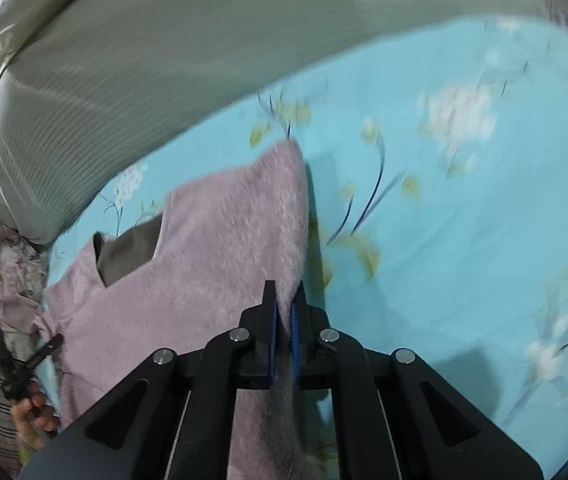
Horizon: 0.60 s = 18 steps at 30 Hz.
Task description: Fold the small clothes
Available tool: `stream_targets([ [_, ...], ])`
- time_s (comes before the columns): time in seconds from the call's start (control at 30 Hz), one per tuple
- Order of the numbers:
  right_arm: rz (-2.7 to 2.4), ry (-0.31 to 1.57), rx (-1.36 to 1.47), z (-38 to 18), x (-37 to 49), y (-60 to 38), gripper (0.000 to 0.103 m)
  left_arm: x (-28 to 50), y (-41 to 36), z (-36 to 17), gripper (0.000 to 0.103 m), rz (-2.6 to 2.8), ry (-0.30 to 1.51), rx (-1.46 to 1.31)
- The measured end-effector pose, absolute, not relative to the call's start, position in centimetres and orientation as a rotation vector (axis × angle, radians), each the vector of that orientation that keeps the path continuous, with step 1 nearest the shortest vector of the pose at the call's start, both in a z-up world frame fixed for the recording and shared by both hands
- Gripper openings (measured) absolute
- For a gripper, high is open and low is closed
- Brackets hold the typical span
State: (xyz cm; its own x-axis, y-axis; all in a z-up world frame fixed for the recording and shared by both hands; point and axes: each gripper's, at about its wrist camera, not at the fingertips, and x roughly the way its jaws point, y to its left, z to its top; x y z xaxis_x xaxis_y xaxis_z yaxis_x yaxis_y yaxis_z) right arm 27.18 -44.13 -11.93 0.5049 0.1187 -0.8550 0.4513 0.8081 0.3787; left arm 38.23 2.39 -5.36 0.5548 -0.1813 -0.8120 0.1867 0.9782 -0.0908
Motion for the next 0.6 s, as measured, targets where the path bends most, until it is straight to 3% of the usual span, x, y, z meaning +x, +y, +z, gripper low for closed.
stream_targets([
  [0.13,-0.267,1.137,0.553,-14.1,27.9,-43.7,0.008,38.3,1.2,-6.3,0.002,-0.203,0.969,0.049],
  [0.33,-0.237,0.995,0.504,-9.4,25.1,-40.0,0.014,38.3,1.7,-6.3,0.002,-0.221,0.974,0.023],
  [0.47,-0.146,1.2,0.461,-13.3,25.0,-36.8,0.015,38.1,1.8,-6.4,0.005,-0.212,0.989,-0.002],
  [0.53,-0.189,1.166,0.486,-13.6,23.5,-37.8,0.01,37.4,2.5,-6.3,0.008,-0.218,0.998,-0.027],
  [0.6,-0.25,1.129,0.567,-12.6,22.1,-38.9,0.013,36.6,3.8,-5.8,0.011,-0.22,0.996,-0.055],
])
